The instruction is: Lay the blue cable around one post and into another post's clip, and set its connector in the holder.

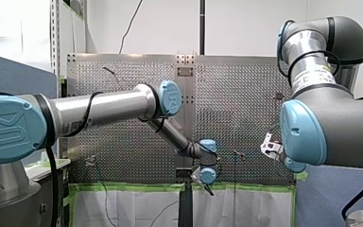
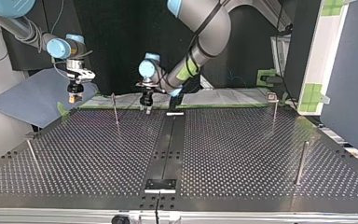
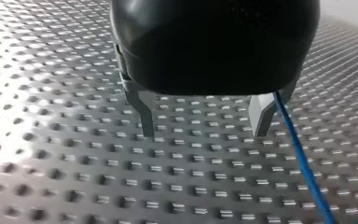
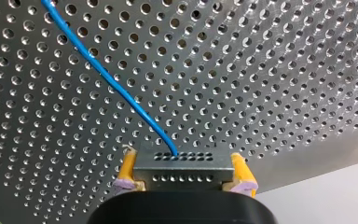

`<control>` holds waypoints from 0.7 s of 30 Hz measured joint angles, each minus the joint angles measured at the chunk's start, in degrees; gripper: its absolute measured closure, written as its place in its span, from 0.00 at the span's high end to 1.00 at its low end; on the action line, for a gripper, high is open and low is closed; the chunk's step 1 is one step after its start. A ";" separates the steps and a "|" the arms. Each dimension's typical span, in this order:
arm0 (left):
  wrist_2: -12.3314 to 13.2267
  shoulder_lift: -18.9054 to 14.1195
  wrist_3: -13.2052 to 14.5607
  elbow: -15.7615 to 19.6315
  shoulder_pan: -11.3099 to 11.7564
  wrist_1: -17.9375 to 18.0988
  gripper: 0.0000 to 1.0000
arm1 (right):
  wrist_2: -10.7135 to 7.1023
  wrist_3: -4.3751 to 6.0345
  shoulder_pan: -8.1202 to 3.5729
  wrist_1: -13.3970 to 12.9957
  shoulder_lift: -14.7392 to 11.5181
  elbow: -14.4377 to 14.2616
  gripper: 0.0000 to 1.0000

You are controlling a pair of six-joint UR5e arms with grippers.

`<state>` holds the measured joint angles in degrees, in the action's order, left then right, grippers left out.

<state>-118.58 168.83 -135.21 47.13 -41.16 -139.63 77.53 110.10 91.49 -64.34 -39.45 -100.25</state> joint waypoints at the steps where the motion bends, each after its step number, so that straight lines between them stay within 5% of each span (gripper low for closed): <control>1: -0.66 -0.65 0.66 0.65 0.14 0.63 1.00 | 0.00 0.01 0.00 0.00 0.01 0.00 0.00; 10: -5.04 -5.04 5.04 5.03 0.24 5.03 1.00 | 0.05 0.55 -0.20 -0.08 0.58 0.00 0.00; 21: -10.41 -10.40 10.40 10.39 -0.44 10.40 1.00 | 0.11 2.97 -1.37 -1.61 2.68 0.21 0.00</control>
<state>-128.98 158.43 -124.81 57.52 -41.60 -129.23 77.64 113.07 90.13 -65.95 -36.77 -100.04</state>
